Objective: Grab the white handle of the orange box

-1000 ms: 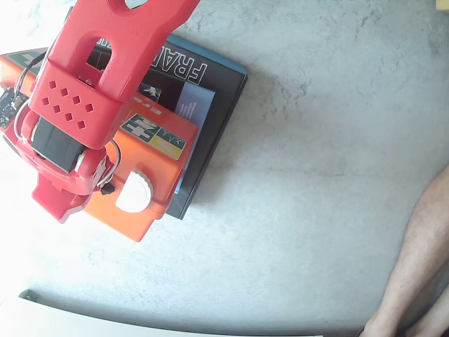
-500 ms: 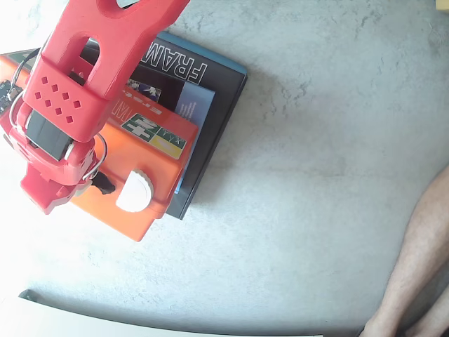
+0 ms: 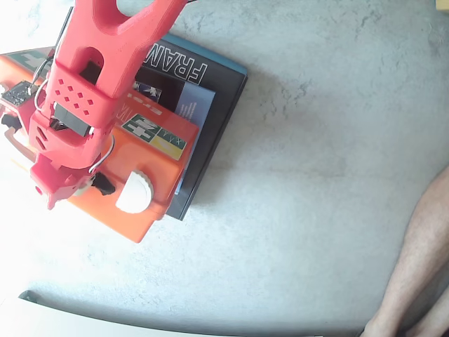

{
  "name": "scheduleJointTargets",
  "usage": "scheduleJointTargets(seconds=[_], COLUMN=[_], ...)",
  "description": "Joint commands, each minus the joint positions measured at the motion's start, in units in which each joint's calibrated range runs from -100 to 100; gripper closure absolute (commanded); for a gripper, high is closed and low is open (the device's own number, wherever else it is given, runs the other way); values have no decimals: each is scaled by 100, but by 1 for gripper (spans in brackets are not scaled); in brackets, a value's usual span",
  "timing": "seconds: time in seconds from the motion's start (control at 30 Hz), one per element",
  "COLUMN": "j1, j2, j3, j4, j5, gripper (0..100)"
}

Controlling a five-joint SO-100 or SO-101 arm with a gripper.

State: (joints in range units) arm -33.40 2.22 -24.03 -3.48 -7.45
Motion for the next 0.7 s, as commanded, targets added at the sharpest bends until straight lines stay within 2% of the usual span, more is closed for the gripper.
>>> scheduleJointTargets(seconds=[0.0, 0.17, 0.2, 0.37, 0.67], j1=[-19, 43, 51, 89, 361], j2=[187, 187, 187, -32, -817], j3=[-91, -65, 24, 148, 1779], j4=[103, -24, 255, 3064, 3478], j5=[-83, 230, 194, 152, 429], gripper=[99, 99, 99, 98, 98])
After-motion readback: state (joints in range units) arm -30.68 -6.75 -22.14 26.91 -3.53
